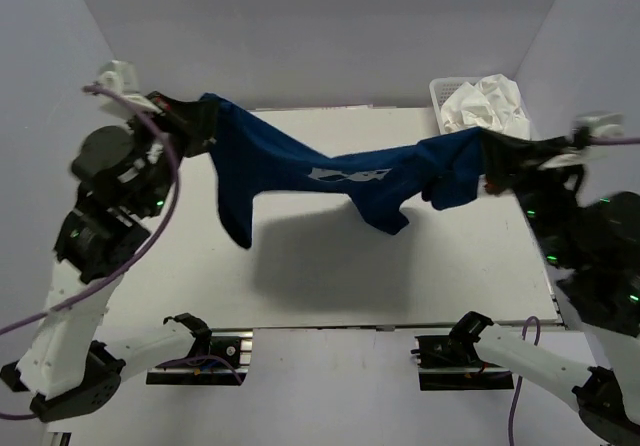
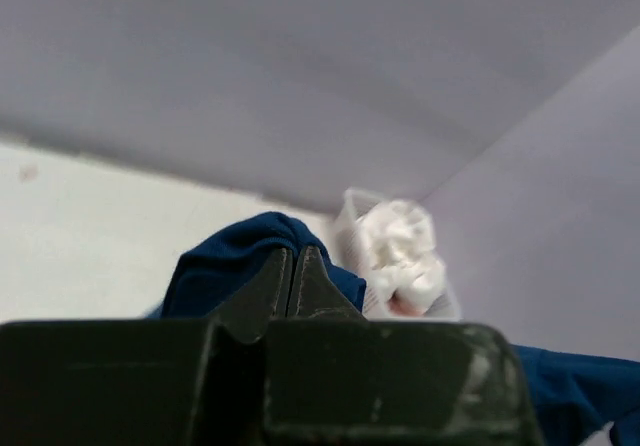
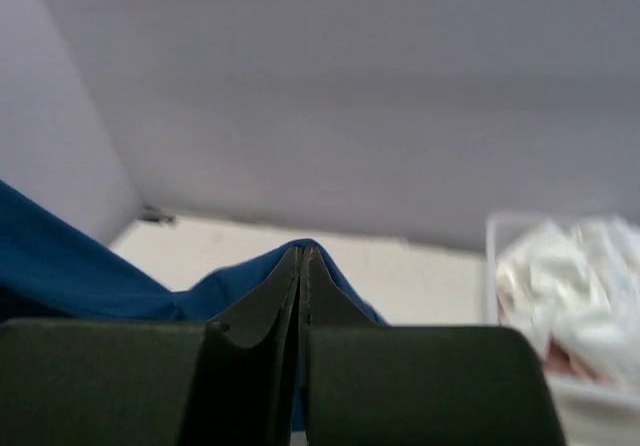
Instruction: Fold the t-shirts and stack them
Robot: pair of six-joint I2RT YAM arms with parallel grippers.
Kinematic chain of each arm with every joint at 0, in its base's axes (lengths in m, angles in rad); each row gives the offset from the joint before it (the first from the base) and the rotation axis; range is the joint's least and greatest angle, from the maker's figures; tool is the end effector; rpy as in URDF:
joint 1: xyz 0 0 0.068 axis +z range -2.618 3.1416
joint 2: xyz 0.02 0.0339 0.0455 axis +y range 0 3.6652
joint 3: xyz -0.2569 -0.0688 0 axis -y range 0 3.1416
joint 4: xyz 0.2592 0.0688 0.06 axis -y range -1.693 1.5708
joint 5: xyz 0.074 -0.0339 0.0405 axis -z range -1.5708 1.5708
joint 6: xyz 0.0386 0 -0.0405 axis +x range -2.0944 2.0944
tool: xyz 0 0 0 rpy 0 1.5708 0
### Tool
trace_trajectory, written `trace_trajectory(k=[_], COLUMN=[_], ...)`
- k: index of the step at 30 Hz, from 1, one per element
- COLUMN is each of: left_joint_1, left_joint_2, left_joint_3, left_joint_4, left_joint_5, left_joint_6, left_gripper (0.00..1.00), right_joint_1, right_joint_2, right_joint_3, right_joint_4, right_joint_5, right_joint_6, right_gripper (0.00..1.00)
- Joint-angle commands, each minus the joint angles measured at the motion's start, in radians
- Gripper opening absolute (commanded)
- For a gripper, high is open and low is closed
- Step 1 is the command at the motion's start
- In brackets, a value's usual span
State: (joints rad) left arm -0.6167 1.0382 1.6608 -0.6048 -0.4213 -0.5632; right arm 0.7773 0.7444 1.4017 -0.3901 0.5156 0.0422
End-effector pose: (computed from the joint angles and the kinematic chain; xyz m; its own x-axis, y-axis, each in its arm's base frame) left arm 0.1514 -0.0879 0.5367 -0.0914 -0.5324 -0.8415 0.1720 0.8239 -0.5400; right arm 0.0870 0.0589 0.5218 0.1766 0.2252 -0.9582 -0.2789 0.9450 0.1708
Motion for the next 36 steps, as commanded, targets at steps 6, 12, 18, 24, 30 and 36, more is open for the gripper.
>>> trace_trajectory(k=[6, 12, 18, 24, 30, 36], left_joint_1=[0.02, 0.02, 0.02, 0.018, 0.11, 0.362], left_joint_2=[-0.107, -0.116, -0.084, 0.015, 0.392, 0.754], left_joint_3=[0.28, 0.395, 0.317, 0.047, -0.024, -0.072], left_joint_4=[-0.016, -0.073, -0.052, 0.028, -0.104, -0.036], left_joint_5=[0.185, 0.185, 0.067, -0.232, -0.324, -0.085], left_joint_6=[0.103, 0.112, 0.092, -0.004, -0.173, -0.202], left_gripper=[0.0, 0.0, 0.0, 0.0, 0.0, 0.17], right_joint_1=[-0.004, -0.003, 0.004, -0.032, -0.194, -0.34], right_joint_2=[0.053, 0.139, 0.274, 0.478, 0.778, 1.123], right_joint_3=[0.443, 0.658, 0.586, 0.334, 0.261, 0.259], right_joint_4=[-0.102, -0.104, 0.118, 0.492, 0.444, 0.395], right_joint_5=[-0.413, -0.378, -0.021, 0.32, 0.191, -0.104], right_joint_6=[-0.195, -0.264, -0.407, -0.579, -0.352, -0.154], right_gripper=[0.0, 0.0, 0.0, 0.0, 0.0, 0.0])
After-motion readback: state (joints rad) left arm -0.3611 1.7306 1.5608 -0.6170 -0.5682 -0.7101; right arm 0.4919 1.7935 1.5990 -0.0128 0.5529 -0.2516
